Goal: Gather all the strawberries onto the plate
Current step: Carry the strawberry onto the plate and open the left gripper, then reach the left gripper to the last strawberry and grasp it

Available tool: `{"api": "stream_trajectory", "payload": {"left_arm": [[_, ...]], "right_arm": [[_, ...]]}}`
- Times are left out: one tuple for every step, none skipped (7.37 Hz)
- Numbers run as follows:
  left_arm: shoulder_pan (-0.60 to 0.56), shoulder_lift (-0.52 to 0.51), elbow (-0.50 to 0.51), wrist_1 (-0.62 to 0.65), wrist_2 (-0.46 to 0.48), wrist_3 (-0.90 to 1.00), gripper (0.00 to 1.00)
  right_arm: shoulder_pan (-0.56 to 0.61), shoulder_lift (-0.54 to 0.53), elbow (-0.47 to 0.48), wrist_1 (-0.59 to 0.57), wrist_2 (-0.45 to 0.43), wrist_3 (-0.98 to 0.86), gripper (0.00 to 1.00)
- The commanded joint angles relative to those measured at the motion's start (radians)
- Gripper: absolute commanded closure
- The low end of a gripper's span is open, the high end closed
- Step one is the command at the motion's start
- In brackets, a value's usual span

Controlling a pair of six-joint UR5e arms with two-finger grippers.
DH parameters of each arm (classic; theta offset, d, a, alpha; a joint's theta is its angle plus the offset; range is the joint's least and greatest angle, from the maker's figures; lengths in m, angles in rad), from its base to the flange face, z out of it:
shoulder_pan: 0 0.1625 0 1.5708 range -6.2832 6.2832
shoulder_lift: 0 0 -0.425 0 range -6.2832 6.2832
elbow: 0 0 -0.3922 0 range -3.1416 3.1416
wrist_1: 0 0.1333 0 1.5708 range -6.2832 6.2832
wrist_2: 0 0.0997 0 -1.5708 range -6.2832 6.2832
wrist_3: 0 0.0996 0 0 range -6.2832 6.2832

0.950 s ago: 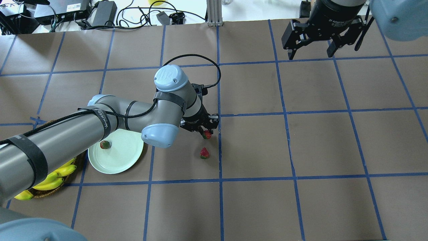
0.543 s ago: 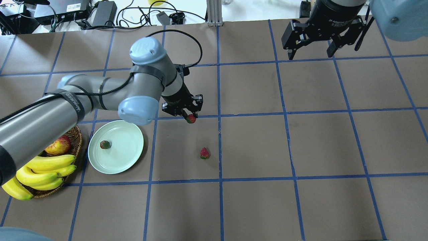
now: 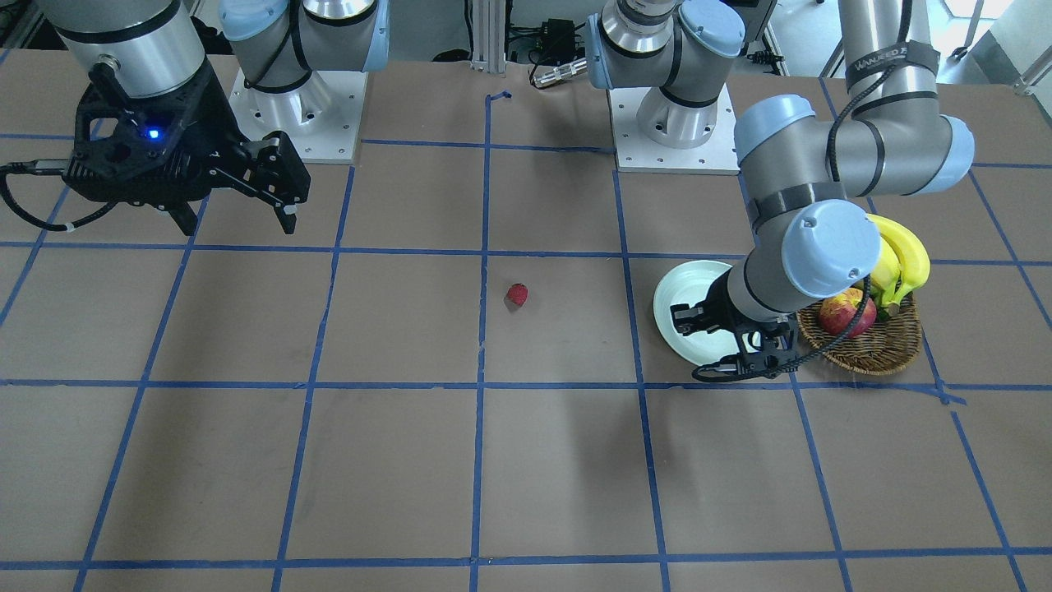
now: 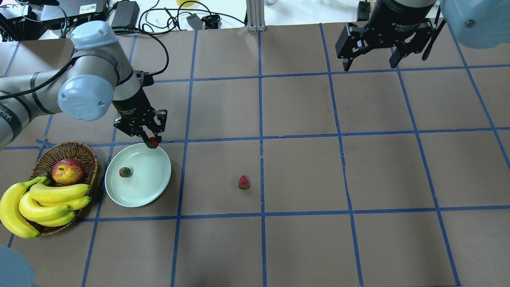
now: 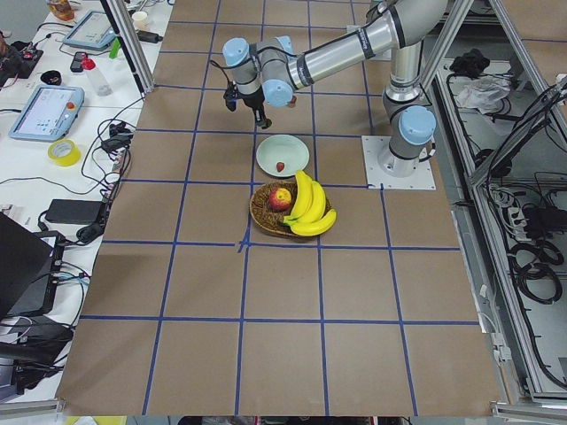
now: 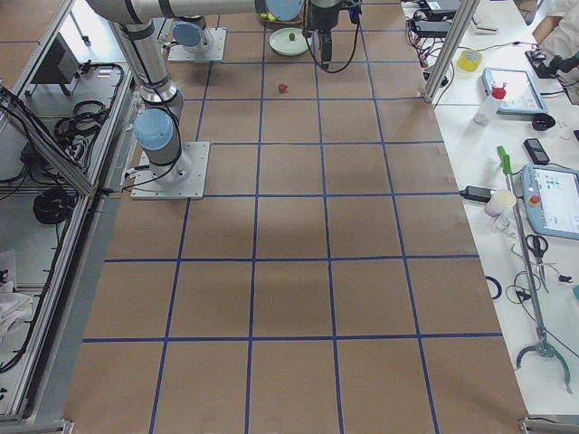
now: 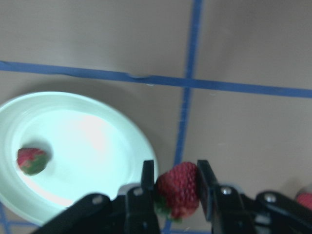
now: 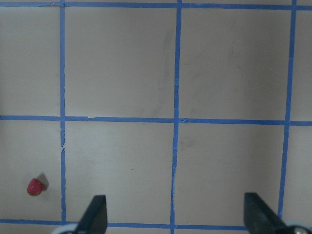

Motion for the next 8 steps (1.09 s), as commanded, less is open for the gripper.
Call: {"api": "stream_trajectory", "payload": {"left_arm": [[0.077,-0.021,-0.08,0.022,0.032,0.037,1.0],[0.082,-0.027,-0.081,0.022,0.043,0.032,0.89],[0.083,-0.027,-0.081,0.022,0.045,0.032,0.24],[0.083,-0.024,-0.077,0.022,0.045,0.038,0.0],[0.083,-0.013,-0.071,0.022,0.045,0.032,0.0],[0.064,0.007,-0.066,0.023,0.029,0.014,0.0],[0.026,0.021,-0.066,0.023,-0.016,-0.021,0.0],[-0.049,0.039,-0.066,0.025,-0.09,-0.032,0.0]], "right_arm": [[0.0,0.0,0.0,0.0,0.0,0.0,0.0],[0.0,0.0,0.0,0.0,0.0,0.0,0.0],[0.0,0.0,0.0,0.0,0.0,0.0,0.0],[0.0,0.0,0.0,0.0,0.0,0.0,0.0],[0.0,0.0,0.0,0.0,0.0,0.0,0.0],[0.0,0.0,0.0,0.0,-0.001,0.0,0.0],[0.0,0.0,0.0,0.002,-0.002,0.0,0.0],[0.0,0.0,0.0,0.002,0.0,0.0,0.0]]}}
